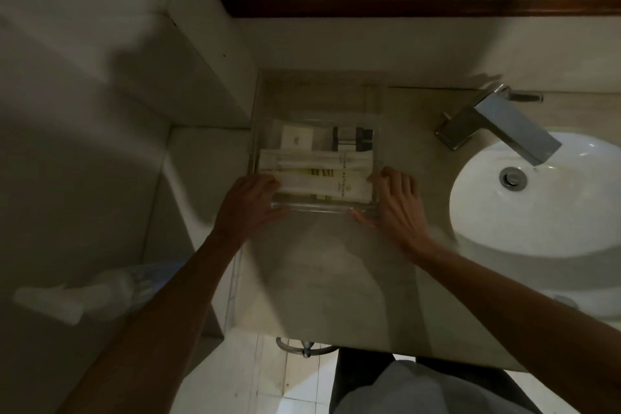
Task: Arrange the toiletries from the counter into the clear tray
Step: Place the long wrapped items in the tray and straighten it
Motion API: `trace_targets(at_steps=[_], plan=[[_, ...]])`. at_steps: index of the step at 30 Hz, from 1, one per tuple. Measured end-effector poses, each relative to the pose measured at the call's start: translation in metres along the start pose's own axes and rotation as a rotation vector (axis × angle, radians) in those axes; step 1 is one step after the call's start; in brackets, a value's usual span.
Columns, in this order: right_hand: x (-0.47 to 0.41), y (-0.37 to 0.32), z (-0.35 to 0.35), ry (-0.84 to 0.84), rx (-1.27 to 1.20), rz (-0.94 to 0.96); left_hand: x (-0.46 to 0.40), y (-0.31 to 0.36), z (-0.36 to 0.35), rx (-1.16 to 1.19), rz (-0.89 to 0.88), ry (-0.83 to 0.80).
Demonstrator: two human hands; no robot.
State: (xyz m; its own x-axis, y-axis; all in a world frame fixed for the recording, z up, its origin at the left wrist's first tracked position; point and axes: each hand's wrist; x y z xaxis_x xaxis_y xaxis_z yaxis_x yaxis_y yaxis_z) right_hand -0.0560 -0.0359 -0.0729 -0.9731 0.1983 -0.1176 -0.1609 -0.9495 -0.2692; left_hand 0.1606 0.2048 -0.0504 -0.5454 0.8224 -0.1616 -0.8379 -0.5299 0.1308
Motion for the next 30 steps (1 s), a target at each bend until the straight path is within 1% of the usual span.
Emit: trace_targets(at_steps=[2, 4, 8, 16, 19, 23, 29, 30], plan=[[-0.004, 0.004, 0.002, -0.044, 0.008, 0.012, -0.007, 0.002, 0.000, -0.079, -0.043, 0.020], [-0.008, 0.008, 0.005, -0.071, 0.029, 0.026, -0.013, 0.003, -0.001, -0.109, -0.057, 0.049], [-0.017, 0.011, 0.010, -0.066, 0.042, 0.031, -0.023, -0.003, -0.006, -0.131, -0.022, 0.064], [-0.041, 0.018, 0.006, 0.069, 0.041, -0.003, -0.052, -0.006, -0.005, -0.092, 0.071, 0.099], [-0.052, 0.025, 0.004, 0.122, 0.036, -0.014, -0.065, -0.007, -0.007, -0.060, 0.076, 0.099], [-0.070, 0.031, 0.008, 0.140, 0.021, 0.016, -0.084, -0.007, -0.006, -0.068, 0.083, 0.059], [-0.079, 0.037, 0.011, 0.098, 0.025, 0.068, -0.092, -0.006, -0.002, -0.057, 0.096, -0.026], [-0.080, 0.037, 0.013, 0.065, 0.018, 0.072, -0.092, -0.004, 0.000, -0.058, 0.109, -0.052]])
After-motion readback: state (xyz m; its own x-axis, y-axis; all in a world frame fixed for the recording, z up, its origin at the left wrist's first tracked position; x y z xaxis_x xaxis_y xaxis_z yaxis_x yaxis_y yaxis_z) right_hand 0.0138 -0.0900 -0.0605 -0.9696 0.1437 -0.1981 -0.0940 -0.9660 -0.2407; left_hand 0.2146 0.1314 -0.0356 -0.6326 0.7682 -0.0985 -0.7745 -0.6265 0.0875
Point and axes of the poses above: each hand's wrist, its own x-axis away from the middle knuckle, its own z-axis out of the back of the hand, y = z × x, and after that the axes turned 14 degrees about z, right-handed
